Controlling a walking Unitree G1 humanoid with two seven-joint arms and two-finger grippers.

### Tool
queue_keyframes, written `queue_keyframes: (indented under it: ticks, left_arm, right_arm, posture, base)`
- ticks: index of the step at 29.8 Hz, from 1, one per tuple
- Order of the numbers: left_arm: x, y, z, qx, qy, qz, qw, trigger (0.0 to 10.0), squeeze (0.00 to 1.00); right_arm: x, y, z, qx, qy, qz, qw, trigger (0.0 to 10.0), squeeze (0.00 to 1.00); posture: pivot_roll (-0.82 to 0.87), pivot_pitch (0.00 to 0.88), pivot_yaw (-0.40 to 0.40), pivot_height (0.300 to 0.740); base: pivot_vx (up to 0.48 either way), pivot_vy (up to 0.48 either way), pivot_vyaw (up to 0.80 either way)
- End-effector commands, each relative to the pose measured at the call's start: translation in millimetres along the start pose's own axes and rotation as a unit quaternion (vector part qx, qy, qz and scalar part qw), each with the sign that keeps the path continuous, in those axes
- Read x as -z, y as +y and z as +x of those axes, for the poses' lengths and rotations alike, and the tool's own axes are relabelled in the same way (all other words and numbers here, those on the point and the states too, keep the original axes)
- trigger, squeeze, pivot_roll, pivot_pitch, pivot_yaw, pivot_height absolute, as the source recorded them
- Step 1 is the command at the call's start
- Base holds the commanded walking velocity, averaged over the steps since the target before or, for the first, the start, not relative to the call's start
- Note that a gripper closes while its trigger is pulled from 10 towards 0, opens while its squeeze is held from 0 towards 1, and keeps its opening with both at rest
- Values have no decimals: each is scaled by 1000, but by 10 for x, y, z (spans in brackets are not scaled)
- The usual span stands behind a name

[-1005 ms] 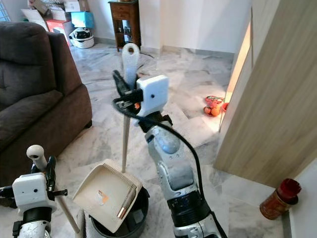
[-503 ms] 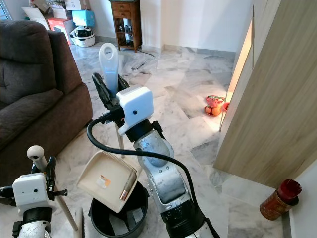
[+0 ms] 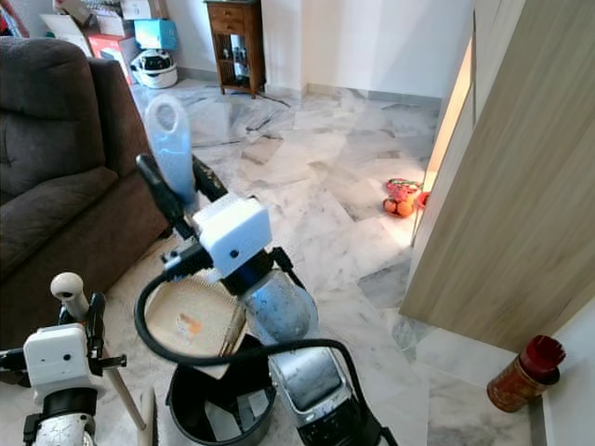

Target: Sweep floor

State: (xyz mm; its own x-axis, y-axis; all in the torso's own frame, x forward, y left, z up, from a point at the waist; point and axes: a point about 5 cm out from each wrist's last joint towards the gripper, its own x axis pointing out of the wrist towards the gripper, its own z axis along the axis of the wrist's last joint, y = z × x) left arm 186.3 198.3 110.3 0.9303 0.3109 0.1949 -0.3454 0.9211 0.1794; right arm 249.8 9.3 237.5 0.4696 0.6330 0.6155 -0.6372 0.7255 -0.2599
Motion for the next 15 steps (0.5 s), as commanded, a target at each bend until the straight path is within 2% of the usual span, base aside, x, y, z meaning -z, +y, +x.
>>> queue_keyframes:
  ticks: [1, 5, 15]
  left_arm:
    - [-90, 16, 33, 2, -27, 6, 1000, 10000, 0]
    - [-90, 15, 33, 2, -27, 6, 1000, 10000, 0]
    - [-90, 15, 33, 3, -27, 6, 1000, 10000, 0]
  right_arm:
    - [-223, 26, 59, -12, -61, -15, 998, 10000, 0]
    - [-235, 54, 44, -24, -67, -15, 997, 10000, 0]
    - [-255, 162, 7, -70, -84, -50, 993, 10000, 0]
  posture:
    - [18, 0, 53, 740]
    - [18, 0, 53, 740]
    - [17, 0, 53, 740]
  base:
    - [0, 0, 0]
    - [0, 0, 0]
    - [0, 0, 0]
